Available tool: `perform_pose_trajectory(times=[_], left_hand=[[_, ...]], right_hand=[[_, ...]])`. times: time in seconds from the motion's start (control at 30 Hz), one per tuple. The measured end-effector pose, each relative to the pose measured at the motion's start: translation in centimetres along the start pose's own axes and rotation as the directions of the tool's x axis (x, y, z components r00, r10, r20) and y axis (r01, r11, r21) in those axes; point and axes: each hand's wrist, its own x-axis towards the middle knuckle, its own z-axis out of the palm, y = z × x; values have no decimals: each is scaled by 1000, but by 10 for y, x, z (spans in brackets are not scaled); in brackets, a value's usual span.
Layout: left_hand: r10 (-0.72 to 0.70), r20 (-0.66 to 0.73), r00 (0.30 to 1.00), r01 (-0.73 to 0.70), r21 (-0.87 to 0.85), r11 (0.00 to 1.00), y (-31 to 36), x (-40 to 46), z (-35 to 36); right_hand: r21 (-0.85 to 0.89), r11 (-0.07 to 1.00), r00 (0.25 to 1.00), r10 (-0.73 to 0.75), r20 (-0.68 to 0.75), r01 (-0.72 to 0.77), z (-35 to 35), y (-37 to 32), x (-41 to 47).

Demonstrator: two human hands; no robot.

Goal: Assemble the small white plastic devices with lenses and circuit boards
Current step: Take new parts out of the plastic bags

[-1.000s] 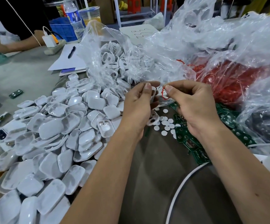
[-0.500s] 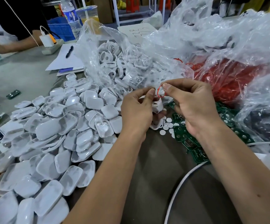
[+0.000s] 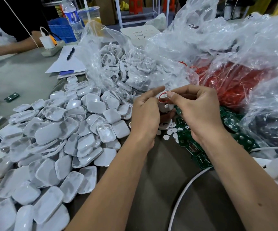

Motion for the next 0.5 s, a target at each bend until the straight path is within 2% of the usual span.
perform_pose_trajectory(times=[0.23, 0.5], left_hand=[[-3, 12, 1000, 3, 19, 1000, 1, -3, 2], [-2, 11, 1000, 2, -28, 1000, 1, -3, 1]], right_hand=[[-120, 990, 997, -77, 23, 80, -1, 3, -1], [-112, 989, 995, -100, -28, 96, -1, 2, 2]])
